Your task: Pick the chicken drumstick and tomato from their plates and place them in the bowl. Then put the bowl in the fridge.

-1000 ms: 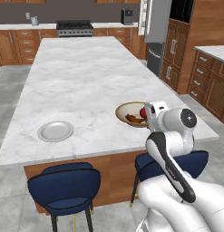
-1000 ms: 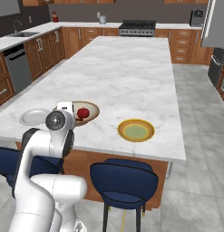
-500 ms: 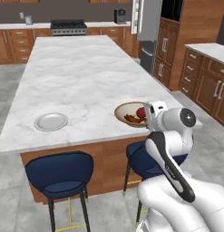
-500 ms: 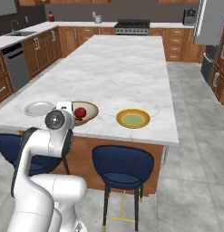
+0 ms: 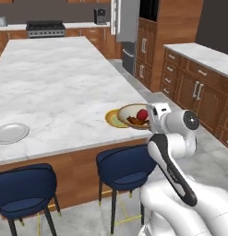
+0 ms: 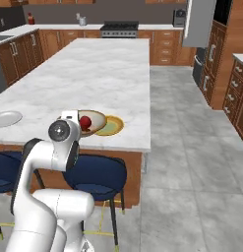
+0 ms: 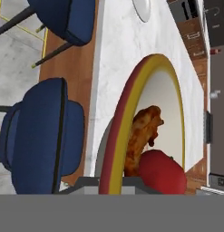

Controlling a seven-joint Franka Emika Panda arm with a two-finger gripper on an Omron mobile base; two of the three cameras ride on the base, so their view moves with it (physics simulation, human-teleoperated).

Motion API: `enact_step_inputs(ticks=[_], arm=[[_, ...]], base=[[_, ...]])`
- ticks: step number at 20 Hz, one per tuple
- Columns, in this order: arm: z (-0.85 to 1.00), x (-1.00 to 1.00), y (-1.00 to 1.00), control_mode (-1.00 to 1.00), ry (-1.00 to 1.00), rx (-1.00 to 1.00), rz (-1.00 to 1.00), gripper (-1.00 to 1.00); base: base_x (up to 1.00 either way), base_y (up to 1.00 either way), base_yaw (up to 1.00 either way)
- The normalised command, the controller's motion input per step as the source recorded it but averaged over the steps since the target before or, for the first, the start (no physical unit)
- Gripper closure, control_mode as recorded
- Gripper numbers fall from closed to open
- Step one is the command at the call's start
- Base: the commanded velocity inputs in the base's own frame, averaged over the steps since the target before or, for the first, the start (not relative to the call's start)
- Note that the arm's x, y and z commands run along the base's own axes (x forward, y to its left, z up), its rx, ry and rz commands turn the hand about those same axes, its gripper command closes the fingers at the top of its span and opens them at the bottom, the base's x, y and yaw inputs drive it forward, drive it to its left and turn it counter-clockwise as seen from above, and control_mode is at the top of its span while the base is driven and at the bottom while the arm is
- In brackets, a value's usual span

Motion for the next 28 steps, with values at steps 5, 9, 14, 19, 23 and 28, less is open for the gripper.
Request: enact_step_inputs(ticks=[5, 9, 14, 19, 23, 28], arm=[[0.0, 0.0, 0.0, 1.0, 0.0, 0.0, 0.0, 1.0], [0.0, 0.0, 0.0, 1.0, 0.0, 0.0, 0.0, 1.0], [0.0, 0.0, 0.0, 1.0, 0.0, 0.0, 0.0, 1.0], [0.0, 0.0, 0.0, 1.0, 0.0, 0.0, 0.0, 1.0], [0.0, 0.0, 0.0, 1.0, 0.0, 0.0, 0.0, 1.0], [0.0, 0.0, 0.0, 1.0, 0.0, 0.0, 0.0, 1.0]], base=[[0.45, -0.64, 0.0], [0.45, -0.62, 0.0], [0.42, -0.63, 0.0], [0.38, -0.63, 0.0], [0.35, -0.63, 0.0], [0.42, -0.57, 0.0]])
